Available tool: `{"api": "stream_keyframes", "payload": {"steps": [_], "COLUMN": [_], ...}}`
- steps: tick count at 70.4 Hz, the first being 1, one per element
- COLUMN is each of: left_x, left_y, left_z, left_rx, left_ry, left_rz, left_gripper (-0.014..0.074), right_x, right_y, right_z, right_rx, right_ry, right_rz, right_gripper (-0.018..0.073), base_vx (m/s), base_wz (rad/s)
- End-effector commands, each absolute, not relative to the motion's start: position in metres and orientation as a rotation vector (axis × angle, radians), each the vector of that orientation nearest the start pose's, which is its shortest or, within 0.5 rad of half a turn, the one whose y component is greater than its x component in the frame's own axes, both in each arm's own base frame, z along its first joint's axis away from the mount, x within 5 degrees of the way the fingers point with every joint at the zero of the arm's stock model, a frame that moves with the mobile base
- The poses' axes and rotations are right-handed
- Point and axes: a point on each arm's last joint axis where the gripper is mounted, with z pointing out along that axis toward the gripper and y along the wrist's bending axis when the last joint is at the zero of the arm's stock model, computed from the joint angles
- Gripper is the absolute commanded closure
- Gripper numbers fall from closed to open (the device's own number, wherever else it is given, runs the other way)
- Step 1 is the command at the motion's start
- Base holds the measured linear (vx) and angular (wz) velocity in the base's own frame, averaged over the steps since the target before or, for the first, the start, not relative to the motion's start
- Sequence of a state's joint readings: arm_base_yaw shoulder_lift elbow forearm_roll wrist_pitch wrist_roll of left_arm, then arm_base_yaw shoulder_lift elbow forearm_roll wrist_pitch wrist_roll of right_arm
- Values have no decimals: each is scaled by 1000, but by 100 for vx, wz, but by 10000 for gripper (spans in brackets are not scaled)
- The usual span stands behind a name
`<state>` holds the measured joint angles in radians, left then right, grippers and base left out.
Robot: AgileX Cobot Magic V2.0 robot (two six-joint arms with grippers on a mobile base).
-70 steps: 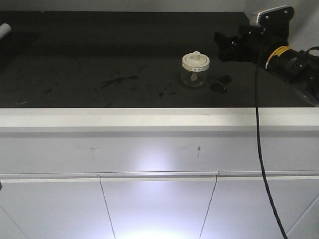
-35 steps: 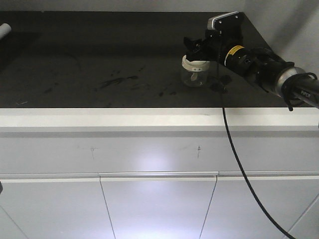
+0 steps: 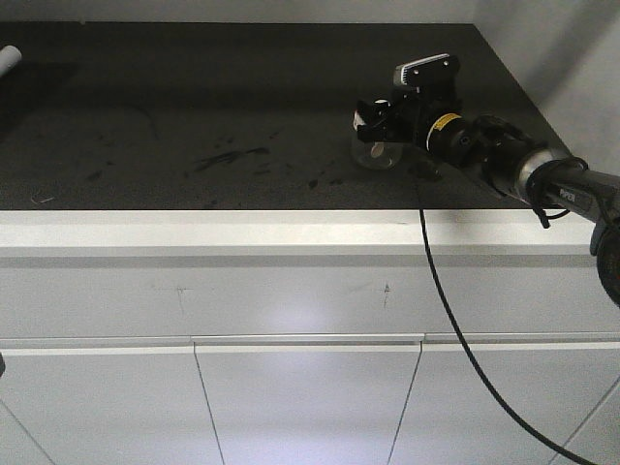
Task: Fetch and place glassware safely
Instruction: 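Lower the right gripper over the white lid of the glass jar, then close the right gripper on the jar lid knob and lift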
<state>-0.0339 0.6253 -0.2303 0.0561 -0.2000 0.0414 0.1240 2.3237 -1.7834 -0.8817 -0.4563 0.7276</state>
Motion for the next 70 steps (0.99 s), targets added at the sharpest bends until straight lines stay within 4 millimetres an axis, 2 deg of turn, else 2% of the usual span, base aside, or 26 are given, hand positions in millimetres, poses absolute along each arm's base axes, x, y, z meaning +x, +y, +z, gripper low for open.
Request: {"api": "stream_keyframes", "payload": {"steps": [1, 16, 27, 39, 60, 70], "left_x": [131, 131, 131, 131, 131, 131], "left_y": [-6, -6, -6, -6, -6, -6], "left_z": [270, 270, 270, 270, 271, 273], "left_rx": [104, 104, 104, 104, 104, 104], "left_ry": [1579, 1579, 1579, 1578, 1566, 1545], "left_rz": [26, 26, 26, 27, 26, 26], "left_gripper": [603, 603, 603, 603, 603, 603], "right_x": [528, 527, 527, 522, 497, 484], "right_y": [100, 100, 100, 99, 102, 102], "right_z": [253, 253, 255, 272, 325, 341], "right_rx": [-443, -444, -444, -443, -512, -551], "right_ry": [1515, 1512, 1509, 1500, 1502, 1559], "right_rz": [341, 345, 345, 347, 381, 389], "right_gripper": [230, 574, 568, 564, 563, 562], "base_vx": [0, 0, 0, 0, 0, 0], "base_wz": [0, 0, 0, 0, 0, 0]}}
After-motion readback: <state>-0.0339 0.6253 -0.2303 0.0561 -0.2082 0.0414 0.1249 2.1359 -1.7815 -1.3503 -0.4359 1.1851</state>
